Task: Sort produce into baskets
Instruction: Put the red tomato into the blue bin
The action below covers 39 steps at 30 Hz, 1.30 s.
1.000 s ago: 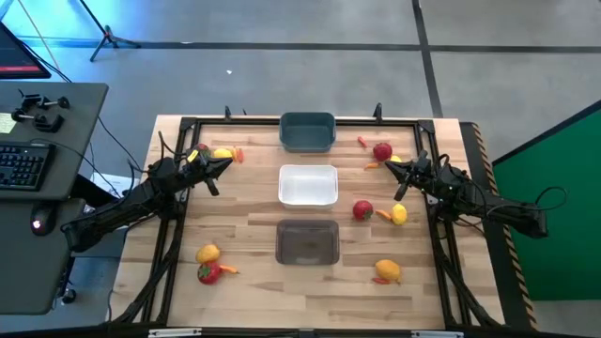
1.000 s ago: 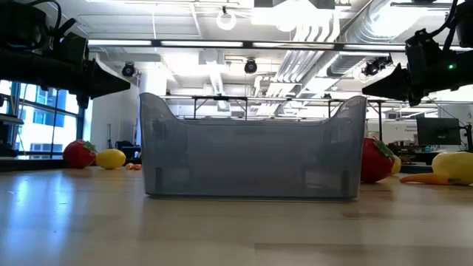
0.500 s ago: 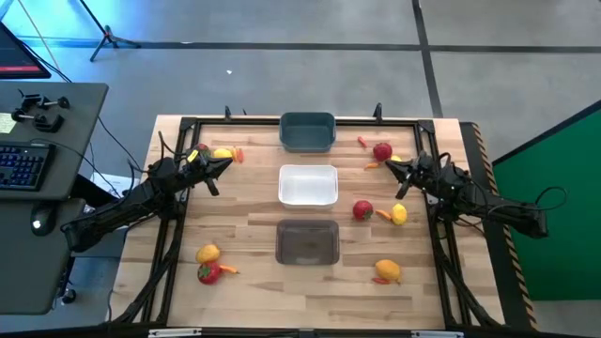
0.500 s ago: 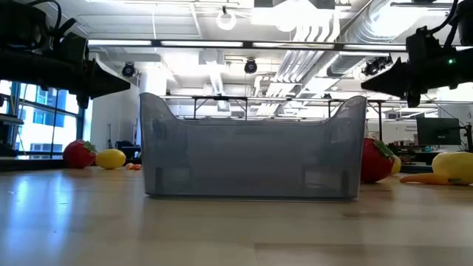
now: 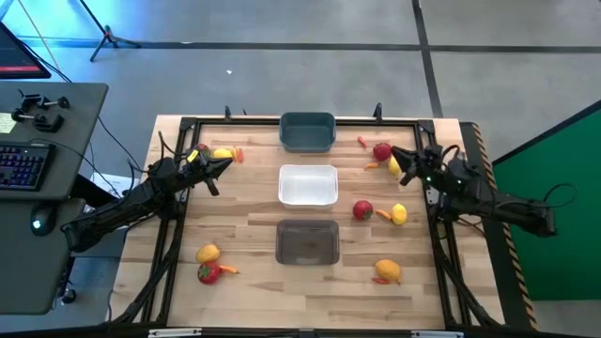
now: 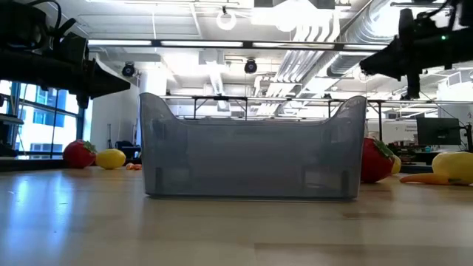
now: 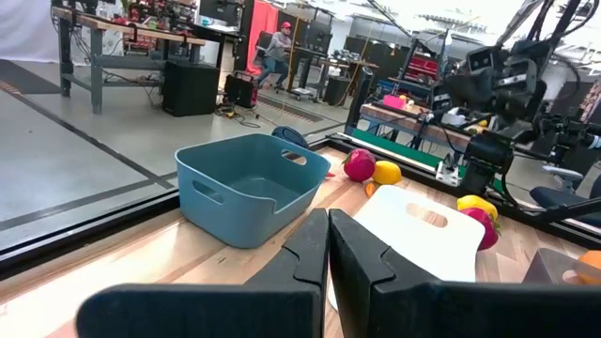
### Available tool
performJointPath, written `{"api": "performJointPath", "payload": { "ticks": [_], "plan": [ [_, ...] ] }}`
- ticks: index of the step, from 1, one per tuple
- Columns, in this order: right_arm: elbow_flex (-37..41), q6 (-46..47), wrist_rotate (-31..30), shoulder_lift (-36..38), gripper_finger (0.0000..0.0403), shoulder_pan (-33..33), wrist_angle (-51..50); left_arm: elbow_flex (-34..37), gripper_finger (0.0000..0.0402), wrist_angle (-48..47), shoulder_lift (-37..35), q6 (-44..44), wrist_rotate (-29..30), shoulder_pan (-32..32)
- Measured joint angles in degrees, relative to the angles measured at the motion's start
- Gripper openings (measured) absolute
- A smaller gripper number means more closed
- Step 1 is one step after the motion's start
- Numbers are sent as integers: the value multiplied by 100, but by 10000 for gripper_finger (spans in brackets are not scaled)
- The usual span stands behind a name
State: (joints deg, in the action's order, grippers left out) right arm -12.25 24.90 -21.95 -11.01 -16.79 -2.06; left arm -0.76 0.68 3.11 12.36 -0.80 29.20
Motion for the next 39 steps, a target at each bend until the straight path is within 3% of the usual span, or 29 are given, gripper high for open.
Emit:
{"api": "performJointPath", "payload": {
  "ticks": [10, 17, 23, 31, 39],
  "plan": [
    [-1970, 908, -5, -2952, 207, -392, -2276, -1, 1, 1, 0, 0, 1, 1],
    [-3924, 1114, 341, -5177, 297, -1015, -4242, -1, 1, 0, 0, 0, 1, 0],
    [-5337, 618, 957, -6851, 312, -1813, -6011, -1, 1, -1, -1, 0, 0, -1],
    [-6124, -281, 1208, -7960, 312, -2385, -6388, 0, 1, 0, 0, -1, 0, 0],
    [-6188, -954, 1334, -8603, 312, -2610, -6591, -1, 1, -1, -1, -2, -1, -1]
  ]
}}
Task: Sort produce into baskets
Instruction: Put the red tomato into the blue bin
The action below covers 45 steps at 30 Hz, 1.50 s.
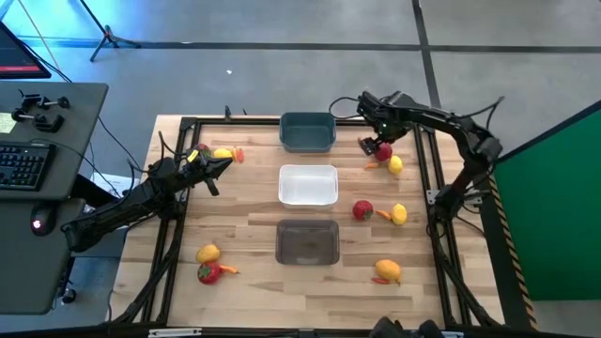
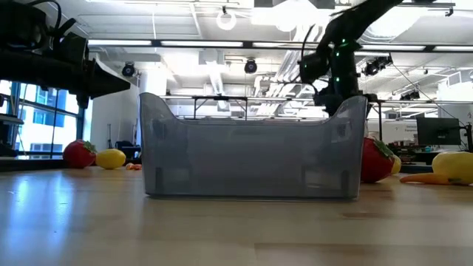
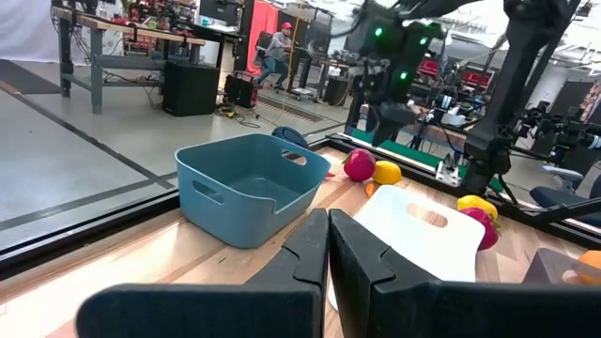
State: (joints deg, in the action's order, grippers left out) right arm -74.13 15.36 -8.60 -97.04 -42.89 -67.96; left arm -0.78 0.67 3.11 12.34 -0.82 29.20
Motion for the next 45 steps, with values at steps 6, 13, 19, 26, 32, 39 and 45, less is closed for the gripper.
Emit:
{"api": "performJointPath", "payload": {
  "ticks": [6, 13, 19, 26, 32, 39, 45],
  "plan": [
    [4, -154, 7, -354, 312, -47, 43, 2, 1, 0, 0, 2, 1, -1],
    [7, -241, -238, -580, 312, -223, 200, 1, 1, 0, 0, 2, 0, 1],
    [7, -342, -142, -585, 312, -454, 337, 0, 1, 0, 1, 2, 2, 1],
    [7, -184, 111, -585, 313, -631, 332, 2, 1, 0, -1, 2, 2, -1],
    [185, 124, 302, -585, 324, -778, 475, 1, 1, 1, 1, 1, 1, 1],
    [574, 62, 156, -583, 326, -770, 559, 0, 1, 0, 0, 2, 2, 1],
    [645, 38, 155, -574, 325, -770, 729, 0, 1, 0, 1, 2, 0, 1]
  ]
}}
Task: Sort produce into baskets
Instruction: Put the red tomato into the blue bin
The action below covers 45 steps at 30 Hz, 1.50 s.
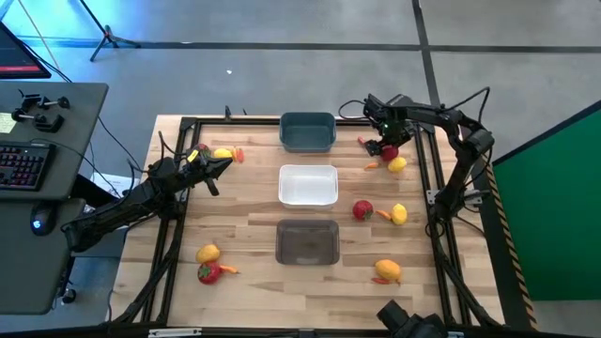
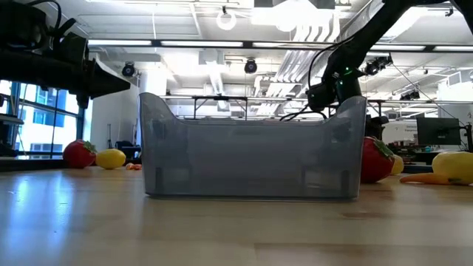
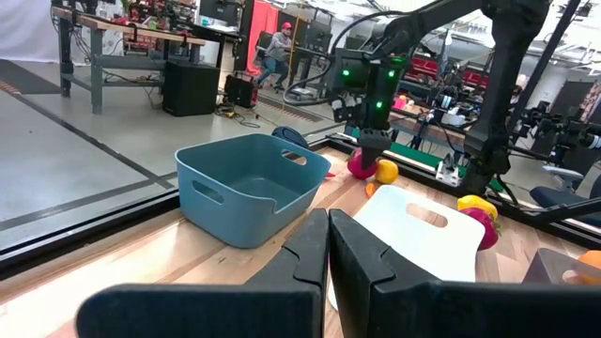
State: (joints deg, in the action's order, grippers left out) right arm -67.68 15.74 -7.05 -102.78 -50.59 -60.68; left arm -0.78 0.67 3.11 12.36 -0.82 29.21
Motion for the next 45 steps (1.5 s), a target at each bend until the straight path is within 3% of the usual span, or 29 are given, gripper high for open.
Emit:
{"api": "performJointPath", "payload": {
  "ticks": [13, 26, 36, 45],
  "plan": [
    [-44, -408, 173, -8, 239, -15, -68, 2, 1, 0, -1, 0, 1, -1],
    [-552, -263, 571, -26, 232, 44, -266, 1, 1, 2, 0, -1, 0, -2],
    [-2036, 86, 759, -20, 230, 619, -704, 0, 1, 2, 0, 0, 2, 0],
    [-3217, 1379, 754, -11, 230, 1602, 30, 2, 1, 0, 0, 0, 0, -1]
  ]
}}
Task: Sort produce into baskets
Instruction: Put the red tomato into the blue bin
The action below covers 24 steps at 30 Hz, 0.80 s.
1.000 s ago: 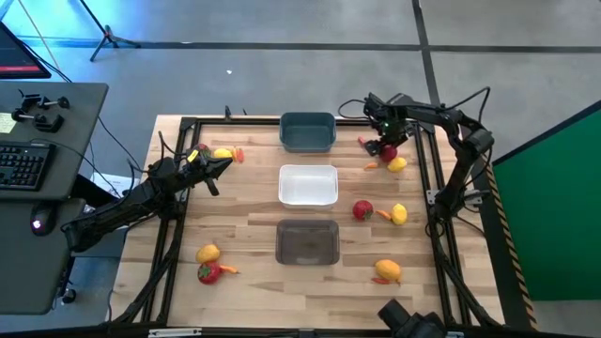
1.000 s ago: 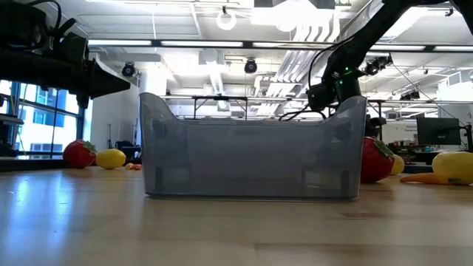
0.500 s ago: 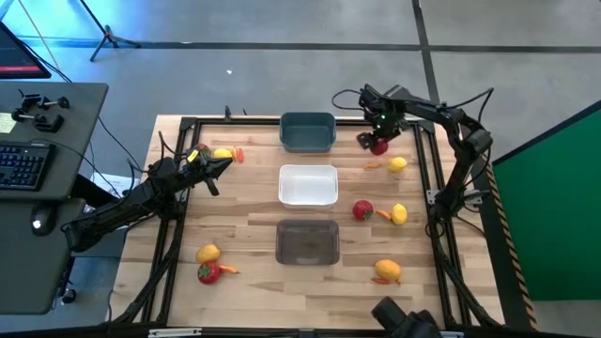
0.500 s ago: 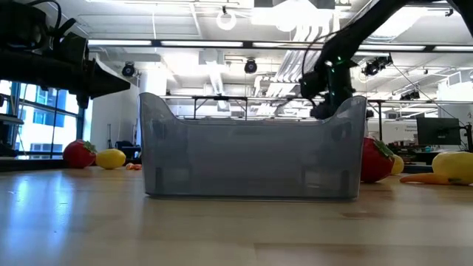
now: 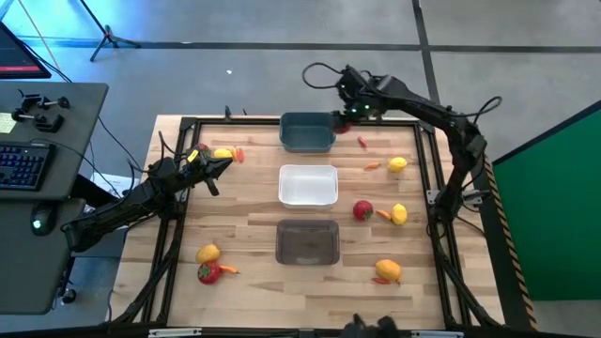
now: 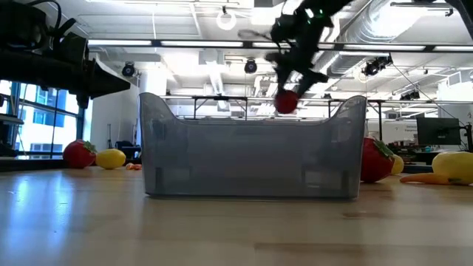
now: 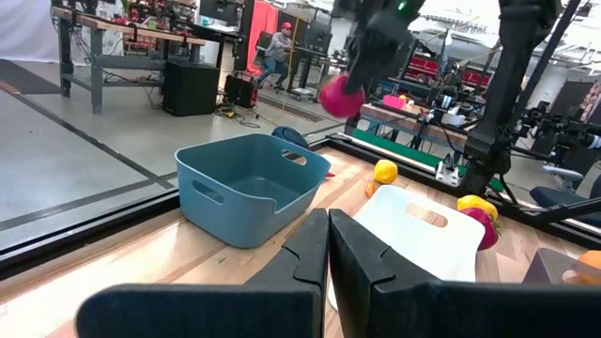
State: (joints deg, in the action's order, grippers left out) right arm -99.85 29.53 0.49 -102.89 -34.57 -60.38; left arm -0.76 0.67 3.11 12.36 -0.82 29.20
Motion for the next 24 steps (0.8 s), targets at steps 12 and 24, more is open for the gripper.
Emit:
{"api": "performJointPath", "payload": {
  "ticks": [12, 24],
  "plan": [
    [-819, 1696, -609, -835, 230, 543, 791, -2, 1, 0, 0, 0, 0, 0],
    [-1072, 1894, -787, -1772, 229, 374, 501, 0, 1, 0, 0, -1, 2, -1]
  ]
}}
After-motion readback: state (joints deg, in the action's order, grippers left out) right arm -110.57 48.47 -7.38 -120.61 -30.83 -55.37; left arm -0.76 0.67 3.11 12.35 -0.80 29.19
